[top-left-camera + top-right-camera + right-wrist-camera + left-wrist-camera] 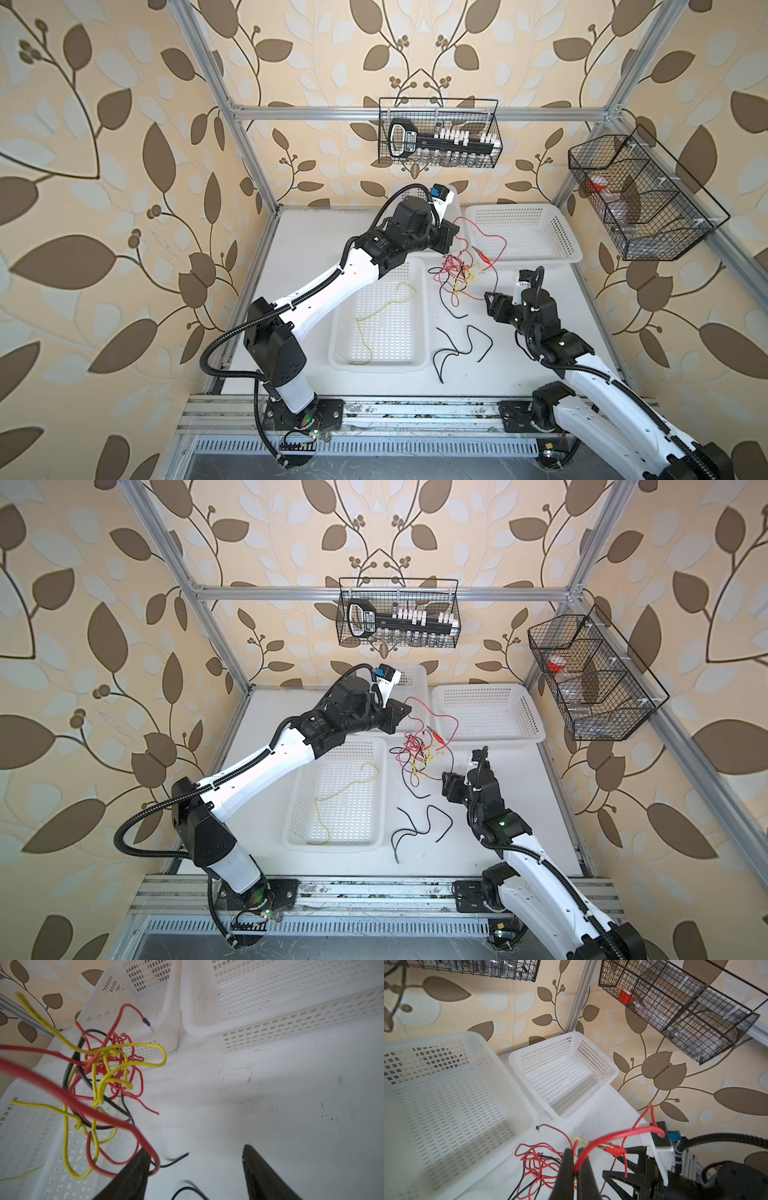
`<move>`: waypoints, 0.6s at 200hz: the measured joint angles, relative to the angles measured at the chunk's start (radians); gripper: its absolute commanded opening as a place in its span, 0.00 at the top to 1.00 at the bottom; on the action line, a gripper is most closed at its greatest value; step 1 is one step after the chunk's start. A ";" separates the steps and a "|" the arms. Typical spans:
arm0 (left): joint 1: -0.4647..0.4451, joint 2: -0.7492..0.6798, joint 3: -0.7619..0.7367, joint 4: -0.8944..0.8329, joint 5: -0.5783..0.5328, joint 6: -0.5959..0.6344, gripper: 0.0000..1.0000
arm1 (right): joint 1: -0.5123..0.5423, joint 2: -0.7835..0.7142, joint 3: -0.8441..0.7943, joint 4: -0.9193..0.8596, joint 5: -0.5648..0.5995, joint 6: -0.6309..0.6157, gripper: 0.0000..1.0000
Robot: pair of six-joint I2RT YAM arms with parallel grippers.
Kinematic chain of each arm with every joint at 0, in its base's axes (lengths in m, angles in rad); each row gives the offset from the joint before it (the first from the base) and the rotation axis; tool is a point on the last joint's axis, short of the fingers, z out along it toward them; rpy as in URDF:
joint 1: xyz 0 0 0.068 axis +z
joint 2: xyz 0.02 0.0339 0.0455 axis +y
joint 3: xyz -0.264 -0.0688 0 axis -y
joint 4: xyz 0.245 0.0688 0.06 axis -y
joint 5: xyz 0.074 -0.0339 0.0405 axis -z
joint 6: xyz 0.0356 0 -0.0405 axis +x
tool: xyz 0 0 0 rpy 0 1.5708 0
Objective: Untangle the cables
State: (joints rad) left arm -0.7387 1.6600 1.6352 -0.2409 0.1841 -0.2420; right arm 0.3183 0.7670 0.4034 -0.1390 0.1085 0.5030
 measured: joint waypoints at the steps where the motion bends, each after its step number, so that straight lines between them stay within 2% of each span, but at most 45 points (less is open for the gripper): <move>1: 0.000 0.000 0.000 -0.001 0.000 0.000 1.00 | 0.000 -0.002 -0.002 0.001 -0.002 0.000 0.30; 54: 0.000 -0.004 -0.001 -0.034 -0.013 0.000 1.00 | 0.000 -0.124 -0.022 0.054 -0.113 -0.007 0.26; 120: 0.000 -0.004 -0.021 -0.047 -0.038 0.004 1.00 | 0.000 -0.248 -0.022 0.052 -0.134 -0.010 0.24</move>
State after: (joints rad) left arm -0.7387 1.6562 1.6146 -0.2882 0.1459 -0.2382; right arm 0.3183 0.5186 0.3817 -0.0868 -0.0257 0.4934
